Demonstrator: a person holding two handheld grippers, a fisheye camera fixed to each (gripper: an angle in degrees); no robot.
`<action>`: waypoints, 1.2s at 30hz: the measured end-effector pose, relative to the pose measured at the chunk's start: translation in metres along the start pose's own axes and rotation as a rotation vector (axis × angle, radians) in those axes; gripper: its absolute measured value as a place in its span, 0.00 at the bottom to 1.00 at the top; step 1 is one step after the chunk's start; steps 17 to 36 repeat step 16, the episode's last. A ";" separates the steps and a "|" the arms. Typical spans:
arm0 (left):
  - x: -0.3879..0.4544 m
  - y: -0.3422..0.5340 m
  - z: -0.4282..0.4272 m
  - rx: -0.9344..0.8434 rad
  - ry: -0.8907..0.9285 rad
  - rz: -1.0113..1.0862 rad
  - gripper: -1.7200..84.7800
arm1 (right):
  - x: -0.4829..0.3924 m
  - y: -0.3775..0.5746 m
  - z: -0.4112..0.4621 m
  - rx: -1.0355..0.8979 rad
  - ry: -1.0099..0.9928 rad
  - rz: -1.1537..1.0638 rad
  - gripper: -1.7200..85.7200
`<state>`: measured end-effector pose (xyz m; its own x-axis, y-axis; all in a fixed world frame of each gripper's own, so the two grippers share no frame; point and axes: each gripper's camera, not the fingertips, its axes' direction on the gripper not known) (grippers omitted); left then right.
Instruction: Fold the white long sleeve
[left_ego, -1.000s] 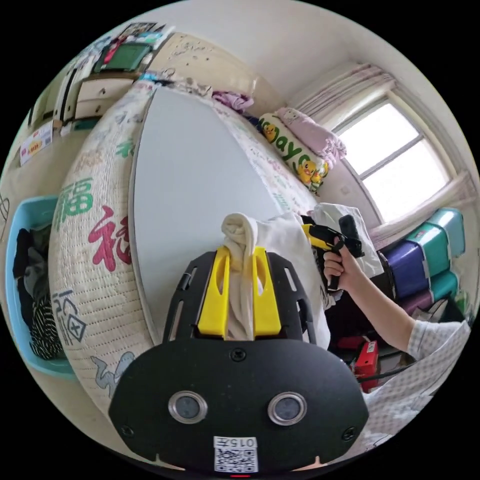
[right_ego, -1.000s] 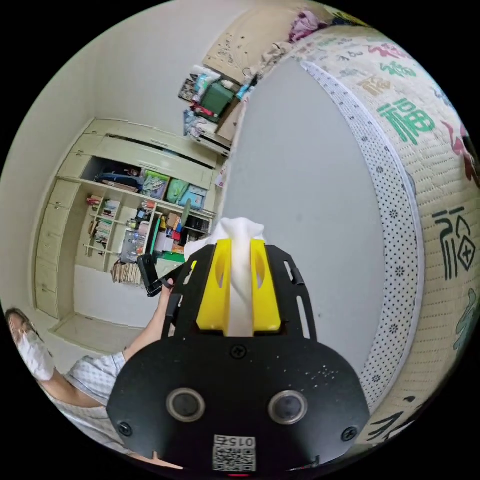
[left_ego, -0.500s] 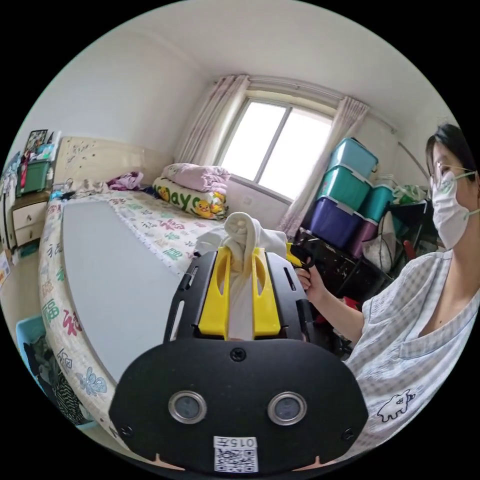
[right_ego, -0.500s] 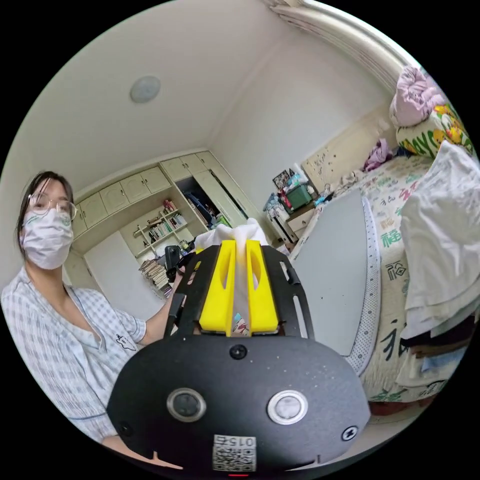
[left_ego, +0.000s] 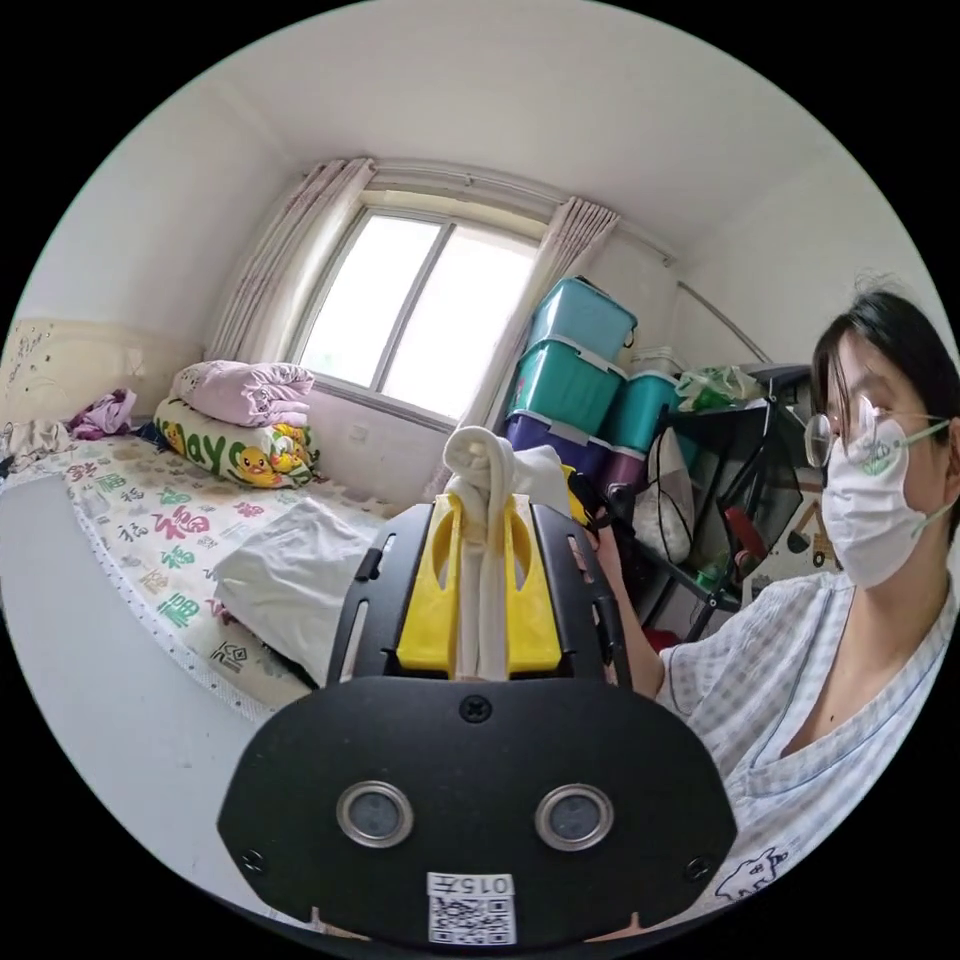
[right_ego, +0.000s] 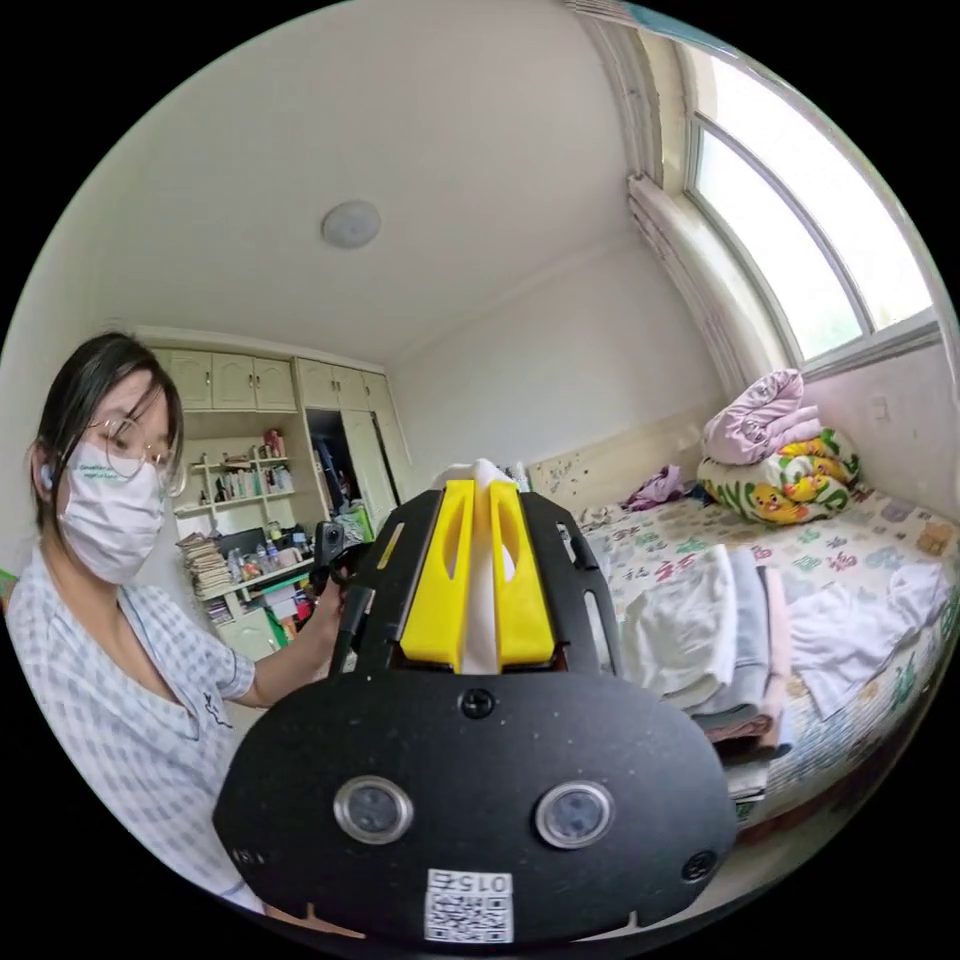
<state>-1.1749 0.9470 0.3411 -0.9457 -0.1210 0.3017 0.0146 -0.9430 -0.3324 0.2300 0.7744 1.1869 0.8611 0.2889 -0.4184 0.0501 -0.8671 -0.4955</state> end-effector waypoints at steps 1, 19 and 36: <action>-0.004 -0.018 0.016 0.006 0.003 -0.010 0.10 | 0.015 -0.021 0.004 -0.009 0.042 -0.019 0.04; -0.078 -0.073 0.279 -0.428 -0.432 0.014 0.12 | 0.398 -0.066 0.122 -0.268 0.561 0.367 0.03; -0.078 -0.073 0.279 -0.428 -0.432 0.014 0.12 | 0.398 -0.066 0.122 -0.268 0.561 0.367 0.03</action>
